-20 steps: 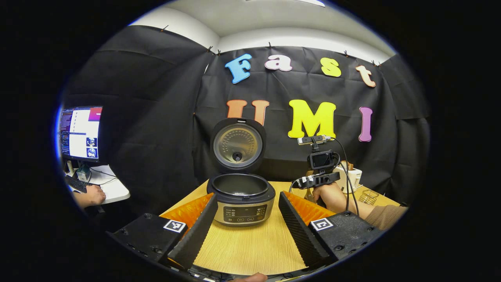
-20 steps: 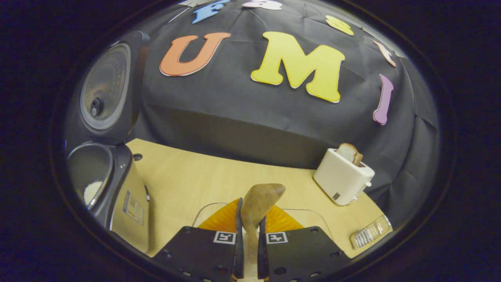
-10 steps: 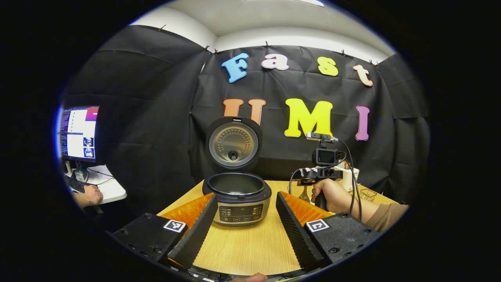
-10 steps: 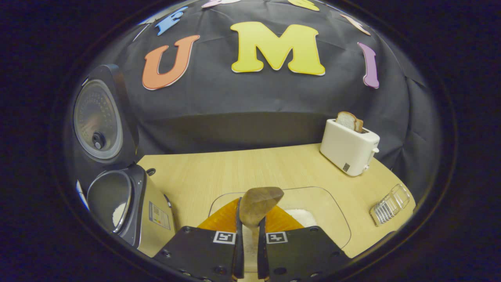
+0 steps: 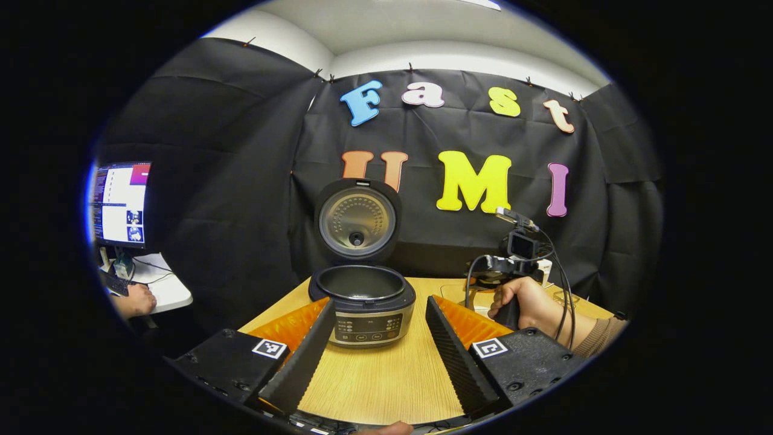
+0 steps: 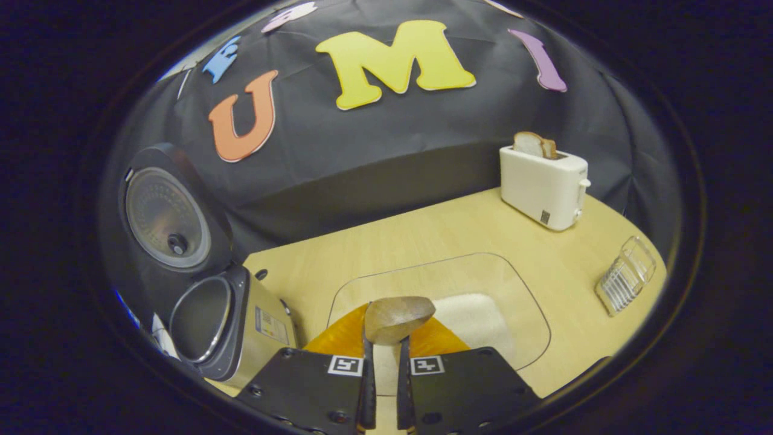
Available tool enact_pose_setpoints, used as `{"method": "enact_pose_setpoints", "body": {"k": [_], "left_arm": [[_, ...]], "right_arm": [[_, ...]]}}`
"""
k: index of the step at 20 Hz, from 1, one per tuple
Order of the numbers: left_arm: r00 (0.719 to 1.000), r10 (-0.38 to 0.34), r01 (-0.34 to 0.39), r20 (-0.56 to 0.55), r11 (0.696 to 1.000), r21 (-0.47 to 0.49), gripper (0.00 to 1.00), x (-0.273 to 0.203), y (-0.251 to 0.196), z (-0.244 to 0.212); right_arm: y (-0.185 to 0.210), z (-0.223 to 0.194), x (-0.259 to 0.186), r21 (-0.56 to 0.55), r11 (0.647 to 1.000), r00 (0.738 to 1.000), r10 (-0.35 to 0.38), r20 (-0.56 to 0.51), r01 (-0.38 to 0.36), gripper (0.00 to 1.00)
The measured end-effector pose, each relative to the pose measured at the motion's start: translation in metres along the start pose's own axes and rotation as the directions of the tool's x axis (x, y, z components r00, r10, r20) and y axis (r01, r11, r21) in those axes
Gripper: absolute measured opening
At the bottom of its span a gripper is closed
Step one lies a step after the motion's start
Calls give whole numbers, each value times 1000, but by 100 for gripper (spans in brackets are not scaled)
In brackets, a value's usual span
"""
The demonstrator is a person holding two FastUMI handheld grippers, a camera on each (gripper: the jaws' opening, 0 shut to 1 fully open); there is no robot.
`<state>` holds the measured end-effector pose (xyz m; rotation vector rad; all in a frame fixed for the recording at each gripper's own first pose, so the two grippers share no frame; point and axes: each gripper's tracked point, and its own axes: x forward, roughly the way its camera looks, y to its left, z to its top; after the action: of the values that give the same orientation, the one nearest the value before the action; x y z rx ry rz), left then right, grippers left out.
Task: Close the left gripper, press the button to open the rice cooker; take a wooden spoon from the chopstick holder with the right hand, scoop a spoonful of rice and pour it into the rice cooker, then put the wooden spoon back into the chopstick holder.
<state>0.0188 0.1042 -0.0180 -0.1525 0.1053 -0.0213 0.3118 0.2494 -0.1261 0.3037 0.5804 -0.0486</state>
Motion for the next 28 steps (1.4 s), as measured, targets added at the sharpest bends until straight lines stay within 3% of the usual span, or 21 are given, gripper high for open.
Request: {"method": "enact_pose_setpoints", "body": {"k": [7,14,19,28], "left_arm": [[1000,-14,13,-9,1000,-20,95,3,-2,-2],[999,-8,8,-45,1000,-10,96,10,-7,-13],[999,-18,18,-47,1000,-1,95,12,-14,-15],[998,-12,12,-63,1000,9,96,17,-13,-21]], "right_arm": [[-20,3,5,255,961,994,108,-2,-104,14],[-43,1,18,495,851,974,225,-40,-176,13],[-43,0,22,532,829,970,236,-55,-171,14],[-37,-2,33,763,629,921,370,-123,-151,13]]}}
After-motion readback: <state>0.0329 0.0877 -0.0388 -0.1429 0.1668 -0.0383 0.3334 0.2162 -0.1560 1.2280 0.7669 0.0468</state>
